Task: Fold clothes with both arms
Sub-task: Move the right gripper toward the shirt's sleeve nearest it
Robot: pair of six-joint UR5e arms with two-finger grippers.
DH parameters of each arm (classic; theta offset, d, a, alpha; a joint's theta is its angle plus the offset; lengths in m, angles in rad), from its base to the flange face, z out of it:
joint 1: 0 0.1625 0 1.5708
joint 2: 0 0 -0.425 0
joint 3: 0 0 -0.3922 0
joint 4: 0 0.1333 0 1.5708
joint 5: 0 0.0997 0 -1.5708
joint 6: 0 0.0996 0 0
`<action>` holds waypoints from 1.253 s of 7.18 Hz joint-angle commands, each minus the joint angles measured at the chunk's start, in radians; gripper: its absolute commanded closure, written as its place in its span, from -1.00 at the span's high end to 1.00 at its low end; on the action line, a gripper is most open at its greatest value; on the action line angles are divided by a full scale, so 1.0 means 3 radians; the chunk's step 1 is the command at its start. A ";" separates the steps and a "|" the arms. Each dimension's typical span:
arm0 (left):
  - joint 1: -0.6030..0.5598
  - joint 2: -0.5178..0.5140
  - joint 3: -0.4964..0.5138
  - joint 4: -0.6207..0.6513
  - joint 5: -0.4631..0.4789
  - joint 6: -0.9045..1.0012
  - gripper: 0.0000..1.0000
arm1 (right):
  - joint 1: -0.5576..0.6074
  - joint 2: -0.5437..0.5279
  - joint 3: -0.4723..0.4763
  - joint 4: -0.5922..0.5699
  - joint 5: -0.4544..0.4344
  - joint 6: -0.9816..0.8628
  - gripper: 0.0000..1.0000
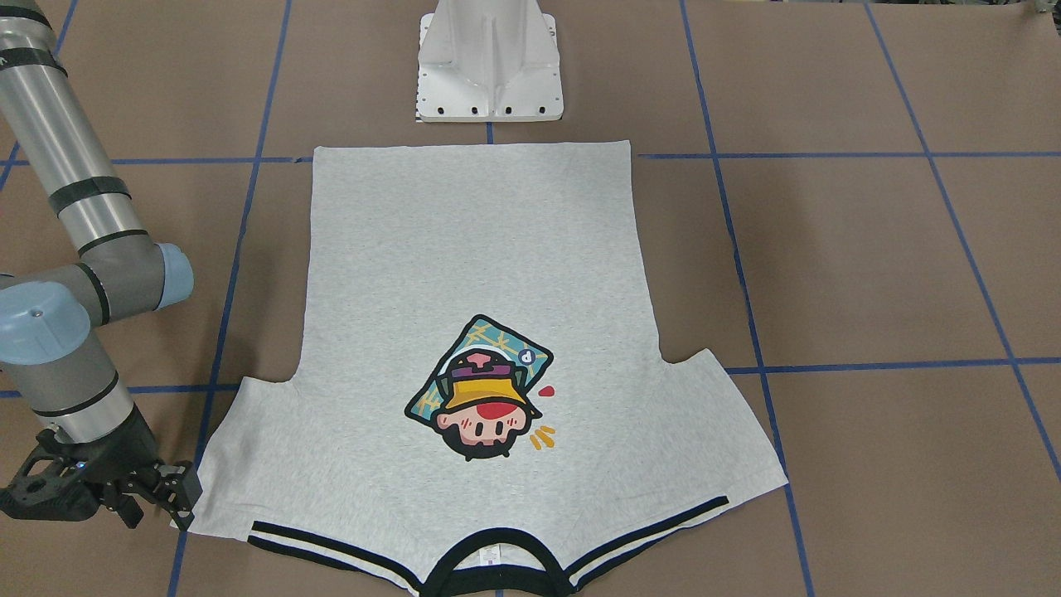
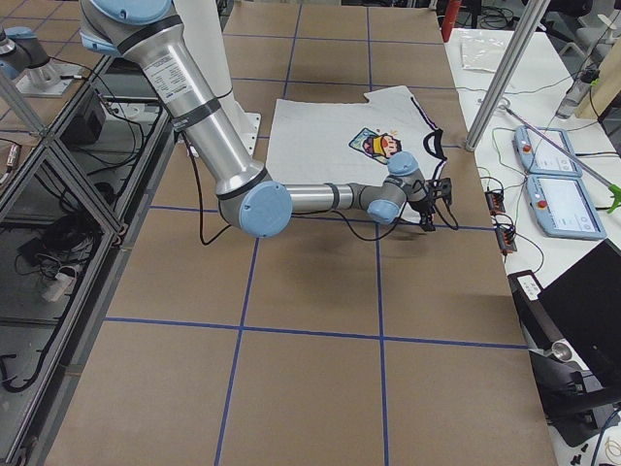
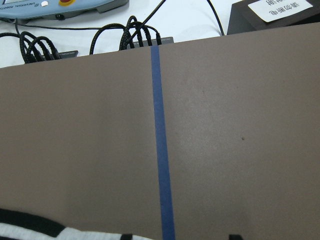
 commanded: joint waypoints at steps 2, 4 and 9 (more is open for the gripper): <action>0.0001 0.0007 -0.0046 0.0002 -0.0001 0.0002 1.00 | -0.0053 0.0057 -0.0123 0.0003 -0.0036 -0.0005 0.17; 0.0001 0.0007 -0.0066 0.0007 0.0004 0.0002 1.00 | -0.0053 0.0067 -0.0123 -0.0002 -0.0041 -0.0005 -0.99; 0.0001 0.0084 -0.0082 0.0007 -0.0001 0.0002 1.00 | -0.0043 0.0088 0.0203 -0.0038 -0.0031 0.0045 -1.00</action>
